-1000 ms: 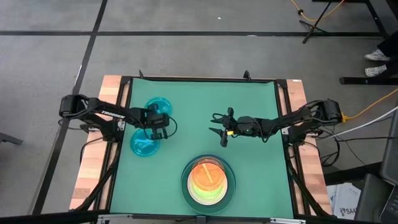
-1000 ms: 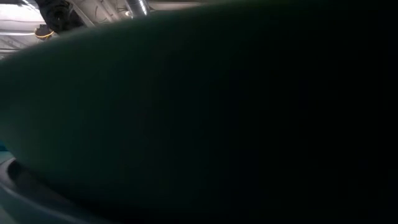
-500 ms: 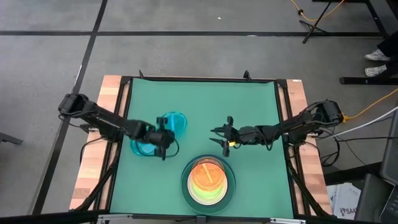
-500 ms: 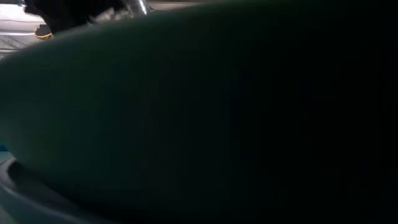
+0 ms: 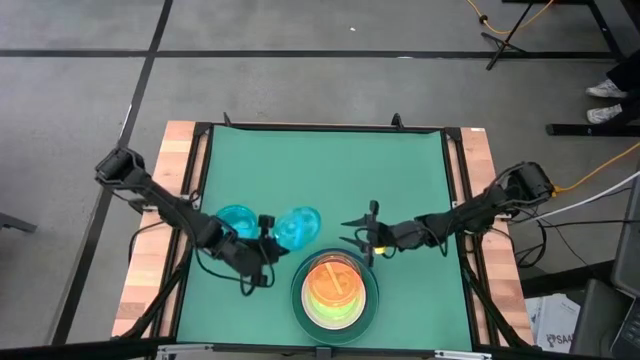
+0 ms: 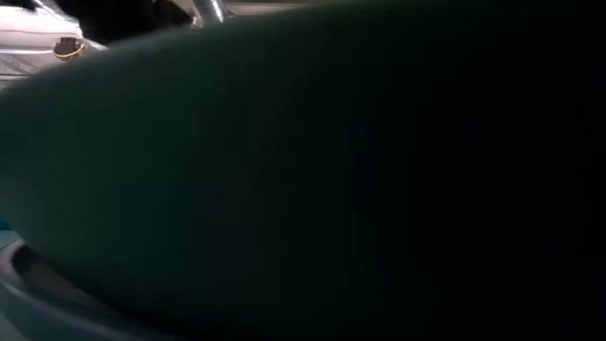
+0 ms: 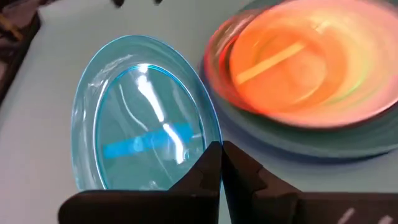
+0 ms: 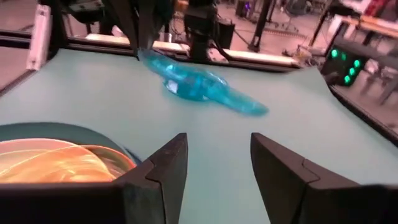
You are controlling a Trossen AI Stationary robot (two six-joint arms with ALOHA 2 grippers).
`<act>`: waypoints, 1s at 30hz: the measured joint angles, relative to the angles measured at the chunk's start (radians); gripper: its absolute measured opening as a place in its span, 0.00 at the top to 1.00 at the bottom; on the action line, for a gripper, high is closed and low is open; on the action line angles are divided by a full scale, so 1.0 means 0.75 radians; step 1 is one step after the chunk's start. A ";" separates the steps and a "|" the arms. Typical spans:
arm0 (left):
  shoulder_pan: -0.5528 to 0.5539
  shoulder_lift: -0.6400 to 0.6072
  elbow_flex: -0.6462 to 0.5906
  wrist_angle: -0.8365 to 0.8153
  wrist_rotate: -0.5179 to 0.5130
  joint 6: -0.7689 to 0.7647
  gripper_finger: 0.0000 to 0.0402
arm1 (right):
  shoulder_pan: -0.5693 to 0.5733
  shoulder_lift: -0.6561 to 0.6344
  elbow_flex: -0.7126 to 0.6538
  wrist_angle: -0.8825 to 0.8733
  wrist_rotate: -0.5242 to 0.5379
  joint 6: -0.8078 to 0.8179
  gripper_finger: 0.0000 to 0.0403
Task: Stack plastic plates
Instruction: Stack the blue plate on top of the orange plate
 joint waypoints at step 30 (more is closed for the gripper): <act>-0.109 0.757 0.632 0.116 0.173 0.327 1.00 | 0.349 -0.001 0.315 -0.023 0.567 -0.670 0.58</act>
